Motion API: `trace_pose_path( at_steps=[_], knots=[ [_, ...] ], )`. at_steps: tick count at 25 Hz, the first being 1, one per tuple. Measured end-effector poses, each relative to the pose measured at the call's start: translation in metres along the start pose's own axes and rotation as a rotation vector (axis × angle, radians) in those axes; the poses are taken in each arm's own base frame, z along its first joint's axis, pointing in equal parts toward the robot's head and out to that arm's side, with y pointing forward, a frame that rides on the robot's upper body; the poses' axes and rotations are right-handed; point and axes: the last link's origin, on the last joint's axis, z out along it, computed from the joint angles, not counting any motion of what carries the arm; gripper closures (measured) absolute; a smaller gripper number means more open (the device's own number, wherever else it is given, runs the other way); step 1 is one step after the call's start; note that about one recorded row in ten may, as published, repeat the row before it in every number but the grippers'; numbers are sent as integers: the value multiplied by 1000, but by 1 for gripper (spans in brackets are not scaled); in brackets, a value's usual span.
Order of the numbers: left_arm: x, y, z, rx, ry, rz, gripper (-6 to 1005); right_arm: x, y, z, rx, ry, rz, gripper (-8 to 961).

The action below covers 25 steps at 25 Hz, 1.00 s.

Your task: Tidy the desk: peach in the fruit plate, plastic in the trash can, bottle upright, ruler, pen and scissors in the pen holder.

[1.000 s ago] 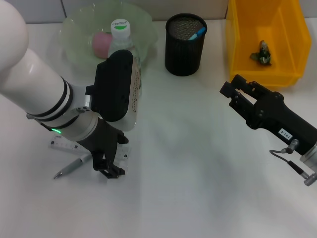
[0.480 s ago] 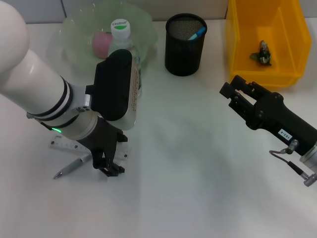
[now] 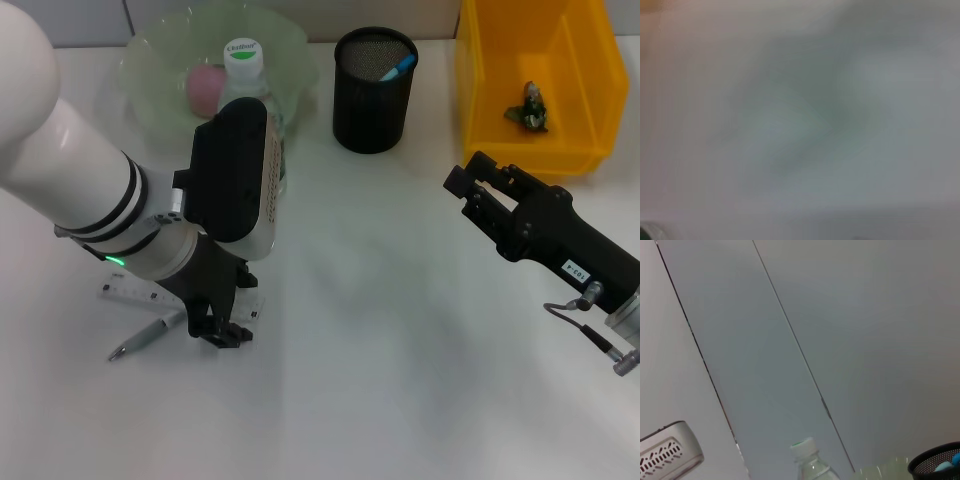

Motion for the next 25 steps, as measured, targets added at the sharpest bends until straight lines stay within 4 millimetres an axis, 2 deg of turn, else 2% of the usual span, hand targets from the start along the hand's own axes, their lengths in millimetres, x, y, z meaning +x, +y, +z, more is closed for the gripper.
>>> trace_pose_path(
  at_steps=[5,20,25],
  knots=[
    [0,0,0,3,1,0,384,0,0,0,0,0,-1,526],
    [0,-3,2,-6,-17,-15,383,-1,-1,1,1,-2,-3,524],
    [1,-3,1,-4,-16,-10,549,-1,-1,1,2,-3,-3,524]
  ],
)
